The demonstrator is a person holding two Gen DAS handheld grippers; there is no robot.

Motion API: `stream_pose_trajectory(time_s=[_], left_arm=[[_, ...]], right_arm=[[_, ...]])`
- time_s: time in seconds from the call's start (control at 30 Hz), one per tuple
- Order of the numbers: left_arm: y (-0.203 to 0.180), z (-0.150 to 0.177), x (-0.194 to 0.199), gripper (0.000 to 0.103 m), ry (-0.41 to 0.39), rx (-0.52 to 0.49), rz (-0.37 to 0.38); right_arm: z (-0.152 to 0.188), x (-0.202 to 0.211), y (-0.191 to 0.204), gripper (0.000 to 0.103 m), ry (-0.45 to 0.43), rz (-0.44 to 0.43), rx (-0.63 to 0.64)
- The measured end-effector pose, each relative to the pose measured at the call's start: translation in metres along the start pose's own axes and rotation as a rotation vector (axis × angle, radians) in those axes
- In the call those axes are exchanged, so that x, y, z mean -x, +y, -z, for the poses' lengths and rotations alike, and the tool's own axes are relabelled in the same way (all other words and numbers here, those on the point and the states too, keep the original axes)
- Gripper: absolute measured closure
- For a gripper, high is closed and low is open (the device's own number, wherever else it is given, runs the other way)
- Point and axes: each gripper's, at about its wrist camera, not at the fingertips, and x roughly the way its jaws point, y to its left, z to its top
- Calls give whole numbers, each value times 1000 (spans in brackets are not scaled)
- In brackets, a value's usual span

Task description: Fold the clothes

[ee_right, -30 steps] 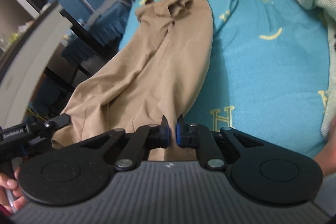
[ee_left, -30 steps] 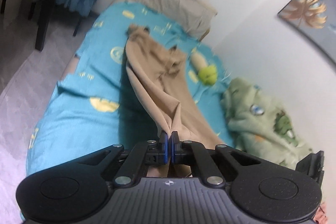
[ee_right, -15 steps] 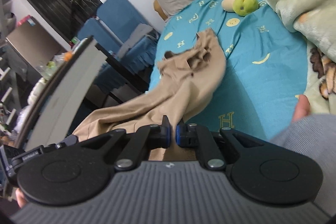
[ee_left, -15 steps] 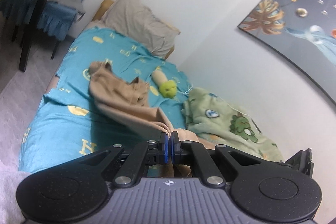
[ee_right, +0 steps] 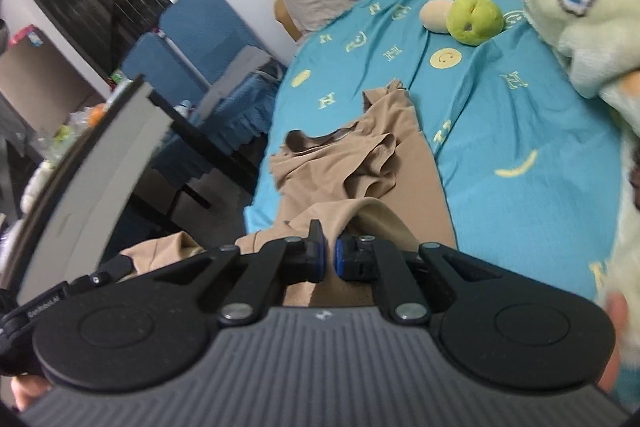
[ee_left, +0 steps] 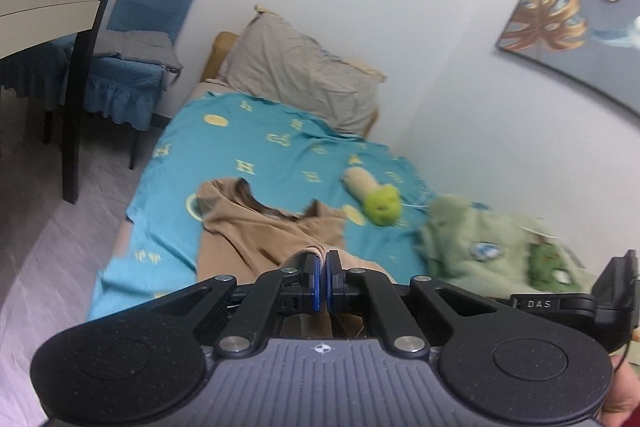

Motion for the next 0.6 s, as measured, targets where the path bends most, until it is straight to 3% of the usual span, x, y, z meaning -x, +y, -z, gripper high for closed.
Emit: stream_pose_trajectory(time_s=[0.17,0.33,0.5,0.6], left_arm=[[35,-1,-84,100,33,-7,-70],[64,17,-154,99,111,-41,-131],[80,43,-203,97,231,-84,-203],[82,51,-212,97,249,-118,-211]], right_arm=[[-22,-75,-11,94,49,66,28],[-20,-134,-23,94,113,142,83],[-7,-180,-32,94,179,230,168],[-1,-198,-33,92,193,266,209]])
